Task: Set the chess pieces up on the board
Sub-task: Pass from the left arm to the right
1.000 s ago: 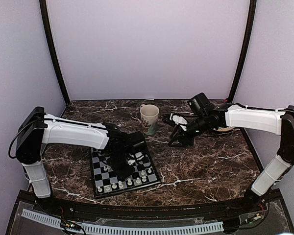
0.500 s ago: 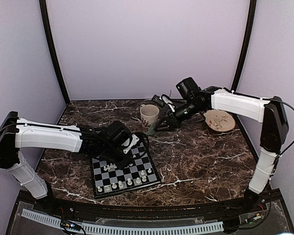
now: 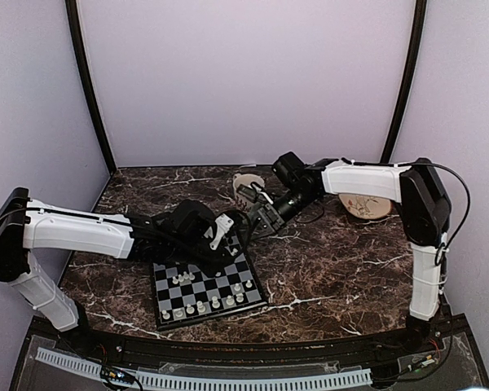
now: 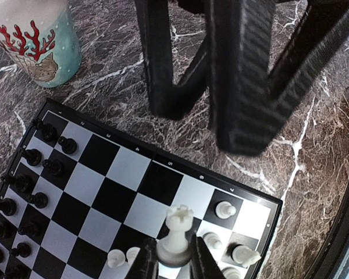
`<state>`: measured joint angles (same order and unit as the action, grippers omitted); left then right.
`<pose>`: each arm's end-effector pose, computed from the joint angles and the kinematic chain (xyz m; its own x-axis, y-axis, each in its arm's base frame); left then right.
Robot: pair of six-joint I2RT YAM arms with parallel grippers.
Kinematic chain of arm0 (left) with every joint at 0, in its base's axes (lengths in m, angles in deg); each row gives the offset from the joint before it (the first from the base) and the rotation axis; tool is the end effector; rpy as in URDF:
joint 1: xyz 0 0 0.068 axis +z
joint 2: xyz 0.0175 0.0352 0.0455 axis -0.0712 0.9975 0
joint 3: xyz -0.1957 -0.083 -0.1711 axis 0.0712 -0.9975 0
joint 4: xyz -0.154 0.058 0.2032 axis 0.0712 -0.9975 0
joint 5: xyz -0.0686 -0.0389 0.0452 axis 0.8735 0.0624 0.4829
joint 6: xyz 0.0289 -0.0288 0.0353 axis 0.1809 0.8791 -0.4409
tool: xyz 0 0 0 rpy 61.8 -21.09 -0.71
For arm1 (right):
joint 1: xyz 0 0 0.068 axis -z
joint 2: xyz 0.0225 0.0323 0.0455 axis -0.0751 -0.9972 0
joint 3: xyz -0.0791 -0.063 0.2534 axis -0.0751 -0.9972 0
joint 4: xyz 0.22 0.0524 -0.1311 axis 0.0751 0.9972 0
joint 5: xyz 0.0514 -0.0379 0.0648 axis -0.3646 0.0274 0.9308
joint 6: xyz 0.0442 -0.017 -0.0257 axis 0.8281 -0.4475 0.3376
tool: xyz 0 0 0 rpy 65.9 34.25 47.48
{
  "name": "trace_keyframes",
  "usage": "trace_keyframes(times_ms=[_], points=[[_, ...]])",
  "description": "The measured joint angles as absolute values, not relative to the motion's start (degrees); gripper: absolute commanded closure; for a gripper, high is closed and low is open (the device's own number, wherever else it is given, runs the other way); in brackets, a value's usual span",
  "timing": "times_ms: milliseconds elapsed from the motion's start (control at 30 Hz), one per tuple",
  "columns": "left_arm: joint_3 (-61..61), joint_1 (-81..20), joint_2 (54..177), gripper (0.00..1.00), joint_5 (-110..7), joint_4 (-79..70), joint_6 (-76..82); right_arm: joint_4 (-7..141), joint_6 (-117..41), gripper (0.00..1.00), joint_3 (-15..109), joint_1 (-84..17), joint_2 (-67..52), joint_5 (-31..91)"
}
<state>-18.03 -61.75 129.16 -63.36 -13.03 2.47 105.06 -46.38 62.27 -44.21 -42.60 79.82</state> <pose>0.1796 -0.2796 0.2154 -0.5078 0.4341 -0.7441 0.7324 0.6724 -0.1076 0.3068 0.2955 0.2155 -0.6704 -0.5812 -0.4612 -0.6505 0.1613 0.7422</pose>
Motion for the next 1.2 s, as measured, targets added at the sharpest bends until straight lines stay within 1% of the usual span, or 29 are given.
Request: trace_keyframes(times_ms=[200, 533, 700, 833, 1167, 1200], points=[[-18.03, -61.75, 129.14, 0.88, -61.88, -11.15, 2.6, 104.86, -45.2, 0.6, 64.08, -46.61, -44.04, 80.91], [-19.32, -61.78, 128.87, 0.87, -60.65, -9.33, 3.37, 104.88, -44.58, 0.71, 64.37, -48.58, -45.38, 80.74], [-19.76, -61.78, 128.57, 0.87, -60.63, -9.0, 3.59, 104.68, -44.17, 0.7, 64.37, -48.69, -45.73, 80.87], [-19.76, -61.78, 128.55, 0.87, -60.63, -8.57, 3.72, 104.36, -44.1, 0.72, 64.37, -48.88, -45.77, 80.87], [-19.82, -61.78, 128.55, 0.87, -60.59, -8.48, 3.83, 103.85, -43.45, 0.93, 64.37, -48.88, -46.75, 80.63], [-19.85, -61.78, 128.55, 0.84, -60.59, -8.5, 3.85, 103.83, -43.49, 0.94, 64.37, -48.88, -46.75, 80.59]])
